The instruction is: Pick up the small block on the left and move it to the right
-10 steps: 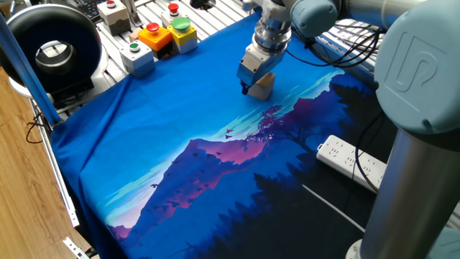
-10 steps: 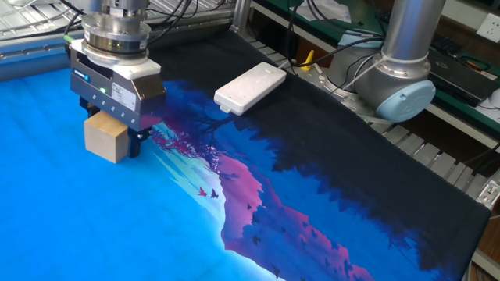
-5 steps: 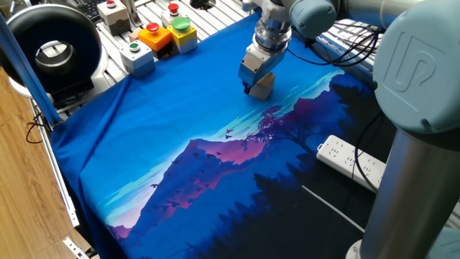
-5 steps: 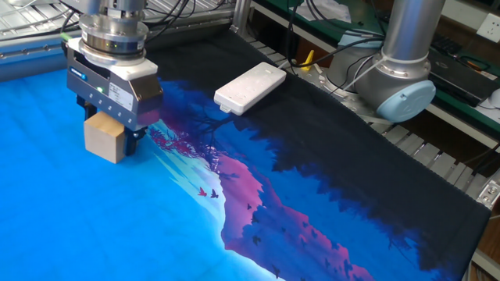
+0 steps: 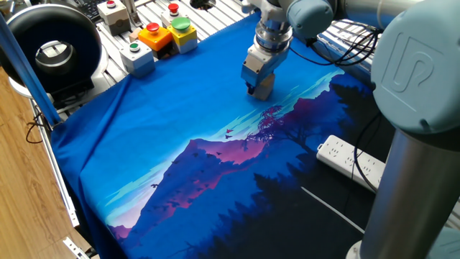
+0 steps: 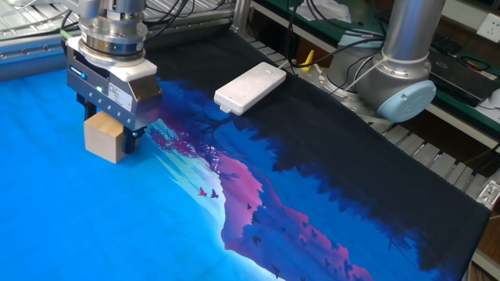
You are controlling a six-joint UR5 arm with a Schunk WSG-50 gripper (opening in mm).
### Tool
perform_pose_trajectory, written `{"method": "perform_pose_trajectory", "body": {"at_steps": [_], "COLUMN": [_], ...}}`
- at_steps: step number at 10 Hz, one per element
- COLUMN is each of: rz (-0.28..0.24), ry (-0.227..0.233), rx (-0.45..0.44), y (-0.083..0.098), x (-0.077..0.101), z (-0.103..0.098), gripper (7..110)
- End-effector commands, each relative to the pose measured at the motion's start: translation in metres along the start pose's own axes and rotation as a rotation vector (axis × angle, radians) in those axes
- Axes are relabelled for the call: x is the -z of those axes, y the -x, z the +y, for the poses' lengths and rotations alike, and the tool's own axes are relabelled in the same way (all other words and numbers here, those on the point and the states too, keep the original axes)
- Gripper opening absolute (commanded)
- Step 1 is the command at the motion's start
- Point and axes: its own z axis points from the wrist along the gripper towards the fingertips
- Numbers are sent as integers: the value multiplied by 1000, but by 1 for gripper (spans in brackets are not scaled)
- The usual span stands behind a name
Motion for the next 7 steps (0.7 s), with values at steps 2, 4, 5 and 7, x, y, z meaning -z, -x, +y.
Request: {"method": "perform_pose_trajectory", "body": {"at_steps": [2, 4, 5, 7], "rz": [-3, -7, -13, -31], "ry": [-1, -3, -13, -66], "rx": [-16, -14, -21, -64], "y": [1, 2, 4, 8], "x": [1, 0, 0, 0], "z": [-1, -2, -4, -18], "gripper": [7, 7, 7, 7]}}
